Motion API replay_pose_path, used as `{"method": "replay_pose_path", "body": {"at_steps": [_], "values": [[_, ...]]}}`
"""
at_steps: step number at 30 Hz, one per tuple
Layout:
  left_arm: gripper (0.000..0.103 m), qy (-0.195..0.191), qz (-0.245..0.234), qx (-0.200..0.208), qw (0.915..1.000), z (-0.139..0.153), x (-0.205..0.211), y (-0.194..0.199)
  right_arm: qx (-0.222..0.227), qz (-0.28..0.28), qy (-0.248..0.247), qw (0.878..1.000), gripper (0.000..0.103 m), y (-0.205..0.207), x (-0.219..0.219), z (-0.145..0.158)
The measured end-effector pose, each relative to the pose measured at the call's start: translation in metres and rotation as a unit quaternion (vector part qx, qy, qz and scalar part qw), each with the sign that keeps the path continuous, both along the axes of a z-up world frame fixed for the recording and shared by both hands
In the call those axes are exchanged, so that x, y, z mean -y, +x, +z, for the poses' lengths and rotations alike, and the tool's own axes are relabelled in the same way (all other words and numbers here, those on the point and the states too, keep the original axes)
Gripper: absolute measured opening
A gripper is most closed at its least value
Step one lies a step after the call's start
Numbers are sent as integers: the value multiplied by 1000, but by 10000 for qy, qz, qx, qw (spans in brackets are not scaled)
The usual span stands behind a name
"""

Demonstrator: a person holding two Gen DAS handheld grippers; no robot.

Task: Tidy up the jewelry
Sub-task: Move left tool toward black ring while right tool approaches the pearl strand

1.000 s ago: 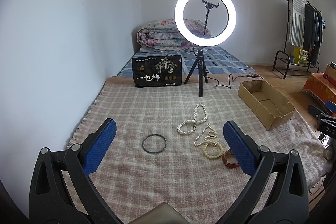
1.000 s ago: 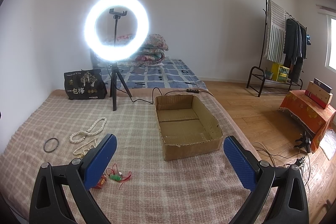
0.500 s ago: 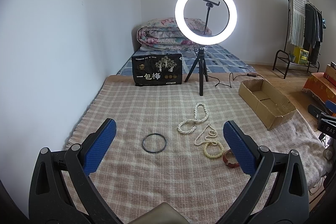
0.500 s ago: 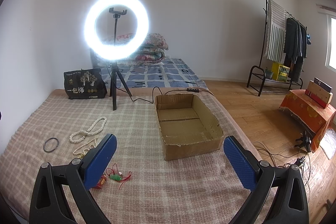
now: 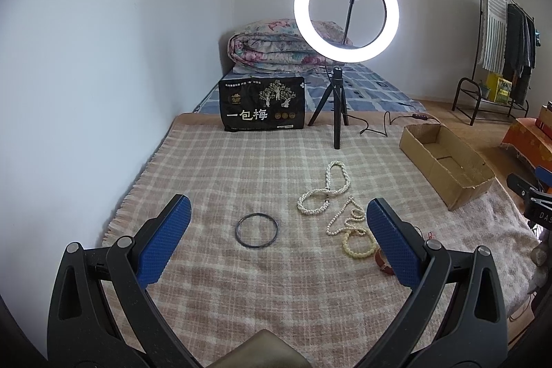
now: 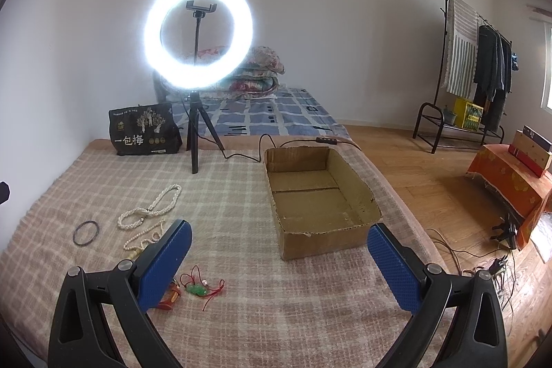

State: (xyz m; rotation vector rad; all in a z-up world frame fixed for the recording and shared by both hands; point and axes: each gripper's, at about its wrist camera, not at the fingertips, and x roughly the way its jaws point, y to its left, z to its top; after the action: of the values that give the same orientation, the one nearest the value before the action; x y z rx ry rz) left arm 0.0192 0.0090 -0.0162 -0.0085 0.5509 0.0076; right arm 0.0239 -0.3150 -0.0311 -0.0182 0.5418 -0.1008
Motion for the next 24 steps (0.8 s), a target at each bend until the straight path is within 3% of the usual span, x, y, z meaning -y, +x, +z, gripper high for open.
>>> {"method": "replay_pose_path", "body": {"at_steps": [9, 15, 18, 24], "values": [[103, -132, 338, -160, 9992, -8, -29, 26, -173, 198, -68, 9996, 103, 22, -10, -19], [103, -140, 387, -279, 9988, -16, -45, 42, 17, 393, 48, 9992, 103, 32, -17, -26], [103, -92, 397, -281, 9988, -18, -51, 47, -46, 562, -4, 9984, 103, 39, -25, -30], [101, -378, 439, -320, 9978, -19, -71, 60, -322, 1110, -60, 9933, 103, 53, -44, -44]]}}
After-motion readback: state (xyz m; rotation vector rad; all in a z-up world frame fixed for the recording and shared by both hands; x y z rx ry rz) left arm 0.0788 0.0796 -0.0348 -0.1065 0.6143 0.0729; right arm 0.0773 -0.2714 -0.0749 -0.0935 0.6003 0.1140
